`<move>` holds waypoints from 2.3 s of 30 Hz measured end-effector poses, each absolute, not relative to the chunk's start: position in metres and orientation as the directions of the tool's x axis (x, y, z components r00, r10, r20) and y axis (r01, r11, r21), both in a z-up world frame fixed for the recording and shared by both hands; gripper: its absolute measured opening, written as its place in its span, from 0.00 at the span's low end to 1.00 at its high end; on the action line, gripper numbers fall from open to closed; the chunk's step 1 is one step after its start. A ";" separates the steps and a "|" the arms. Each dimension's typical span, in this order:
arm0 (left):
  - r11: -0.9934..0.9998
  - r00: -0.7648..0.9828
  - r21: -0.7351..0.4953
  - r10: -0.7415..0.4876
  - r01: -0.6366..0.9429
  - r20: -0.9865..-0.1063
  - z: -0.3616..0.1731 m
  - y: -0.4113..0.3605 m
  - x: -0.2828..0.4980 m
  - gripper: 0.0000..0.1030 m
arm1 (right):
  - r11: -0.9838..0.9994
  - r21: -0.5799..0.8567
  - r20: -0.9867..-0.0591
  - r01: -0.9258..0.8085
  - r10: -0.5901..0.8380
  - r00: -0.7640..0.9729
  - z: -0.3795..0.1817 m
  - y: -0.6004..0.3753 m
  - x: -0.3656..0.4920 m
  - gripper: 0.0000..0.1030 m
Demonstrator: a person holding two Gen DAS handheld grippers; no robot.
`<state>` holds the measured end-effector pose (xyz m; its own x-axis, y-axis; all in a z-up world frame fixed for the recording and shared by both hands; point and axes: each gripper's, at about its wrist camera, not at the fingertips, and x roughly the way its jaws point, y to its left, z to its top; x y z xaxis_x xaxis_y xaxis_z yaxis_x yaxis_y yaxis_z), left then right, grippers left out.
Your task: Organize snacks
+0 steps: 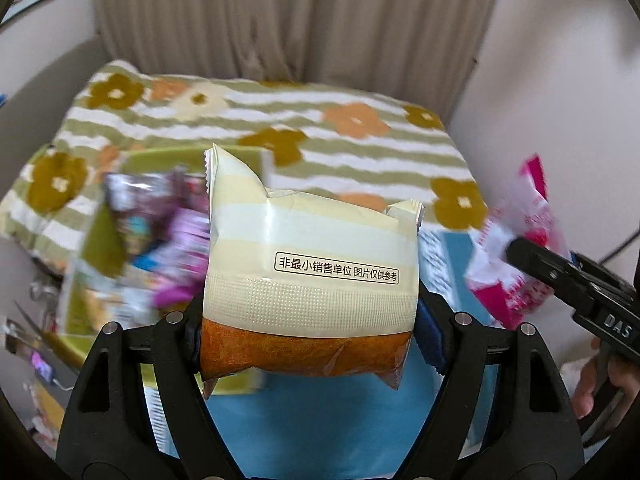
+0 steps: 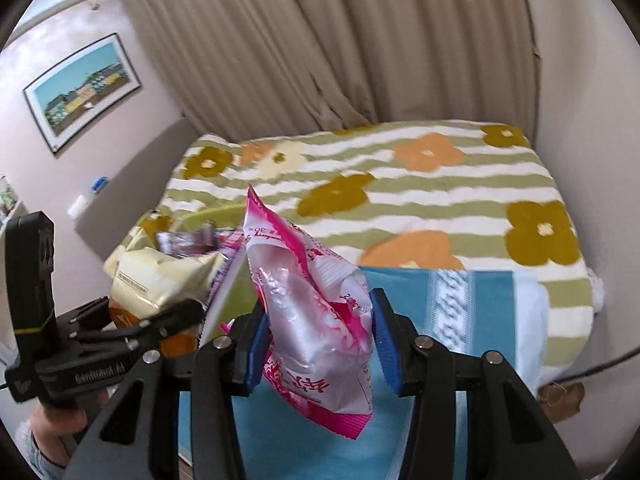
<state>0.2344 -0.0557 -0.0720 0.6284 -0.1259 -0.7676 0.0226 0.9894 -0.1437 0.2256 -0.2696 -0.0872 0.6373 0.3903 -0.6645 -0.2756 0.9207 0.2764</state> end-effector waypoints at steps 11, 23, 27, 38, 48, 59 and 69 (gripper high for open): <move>0.994 0.589 -0.104 -0.061 -0.040 -0.806 -0.083 0.091 0.271 0.75 | 0.884 0.316 -0.621 -0.344 0.467 0.630 -0.070 -0.148 0.248 0.42; 0.993 0.530 -0.075 -0.114 0.095 -0.841 -0.119 0.138 0.301 1.00 | 0.905 0.321 -0.656 -0.277 0.424 0.624 -0.087 -0.063 0.286 0.42; 0.987 0.527 -0.106 -0.152 0.117 -0.836 -0.122 0.150 0.297 1.00 | 0.918 0.290 -0.680 -0.271 0.397 0.616 -0.094 -0.048 0.292 0.42; 0.986 0.535 -0.067 -0.141 0.155 -0.833 -0.119 0.162 0.295 1.00 | 0.924 0.280 -0.697 -0.260 0.382 0.607 -0.096 -0.011 0.317 0.78; 0.992 0.558 -0.057 -0.111 0.112 -0.822 -0.112 0.150 0.257 1.00 | 0.931 0.274 -0.684 -0.240 0.364 0.632 -0.096 -0.023 0.280 0.93; 0.993 0.663 -0.026 -0.099 0.119 -0.742 -0.064 0.096 0.169 1.00 | 0.941 0.210 -0.603 -0.265 0.338 0.723 -0.055 -0.070 0.197 0.93; 0.992 0.760 -0.042 -0.117 0.117 -0.639 -0.031 0.056 0.075 1.00 | 0.981 0.061 -0.550 -0.183 0.186 0.814 -0.033 -0.121 0.090 0.94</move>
<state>0.0752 0.0561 -0.0306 0.7601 -0.1166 -0.6392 0.1171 0.9922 -0.0418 0.0896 -0.1207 -0.0329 0.8141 0.1864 -0.5501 -0.1835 0.9811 0.0610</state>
